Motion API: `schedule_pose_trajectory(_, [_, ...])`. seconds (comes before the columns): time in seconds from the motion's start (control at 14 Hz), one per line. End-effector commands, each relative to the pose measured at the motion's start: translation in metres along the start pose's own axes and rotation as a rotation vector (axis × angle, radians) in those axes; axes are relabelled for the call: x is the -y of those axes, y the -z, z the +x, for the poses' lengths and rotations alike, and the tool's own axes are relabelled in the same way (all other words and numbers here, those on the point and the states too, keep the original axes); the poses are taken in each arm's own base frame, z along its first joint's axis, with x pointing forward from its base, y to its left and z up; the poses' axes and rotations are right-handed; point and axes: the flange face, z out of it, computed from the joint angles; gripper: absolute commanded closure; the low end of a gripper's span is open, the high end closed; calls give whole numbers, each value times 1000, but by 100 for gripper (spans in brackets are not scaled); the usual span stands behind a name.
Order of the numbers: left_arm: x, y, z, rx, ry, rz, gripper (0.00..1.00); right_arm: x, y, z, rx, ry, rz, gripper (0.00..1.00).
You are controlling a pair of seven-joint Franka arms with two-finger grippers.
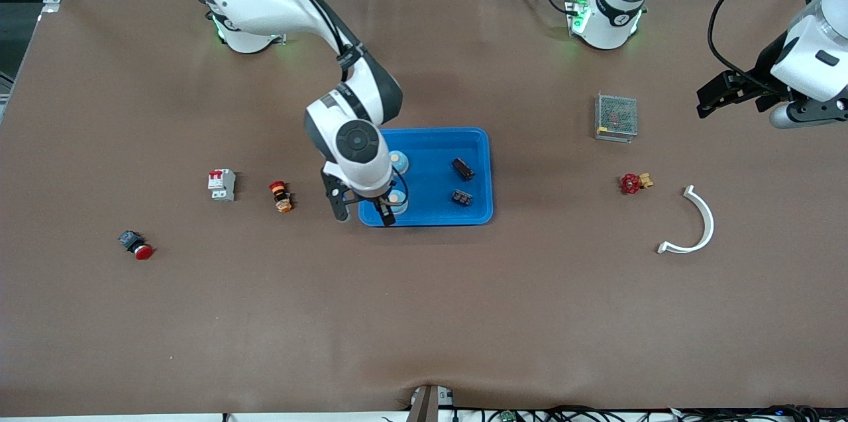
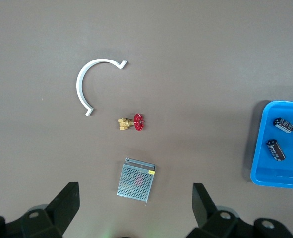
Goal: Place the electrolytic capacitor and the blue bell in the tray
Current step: 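Open the right gripper and lift it away from the tray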
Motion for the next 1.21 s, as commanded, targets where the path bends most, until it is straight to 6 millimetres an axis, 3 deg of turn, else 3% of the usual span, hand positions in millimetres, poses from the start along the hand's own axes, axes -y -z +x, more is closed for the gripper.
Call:
schedule_pose_trajectory(0.0, [2, 8, -7, 1, -14, -14, 0, 2, 4, 46, 15, 243, -3, 0])
schedule_pose_trajectory(0.36, [2, 8, -7, 1, -15, -12, 0, -2, 8, 167, 16, 533, -4, 0])
schedule_pose_trajectory(0.57, [3, 8, -7, 0, -15, -13, 0, -23, 0, 257, 29, 676, -14, 0])
schedule_pose_trajectory(0.78, [5, 7, -7, 9, -24, -7, 0, -51, -9, 331, 57, 791, -34, 0])
schedule_pose_trajectory(1.14, [24, 27, 5, -18, -16, -6, 0, -87, -19, 412, 61, 913, -23, 0])
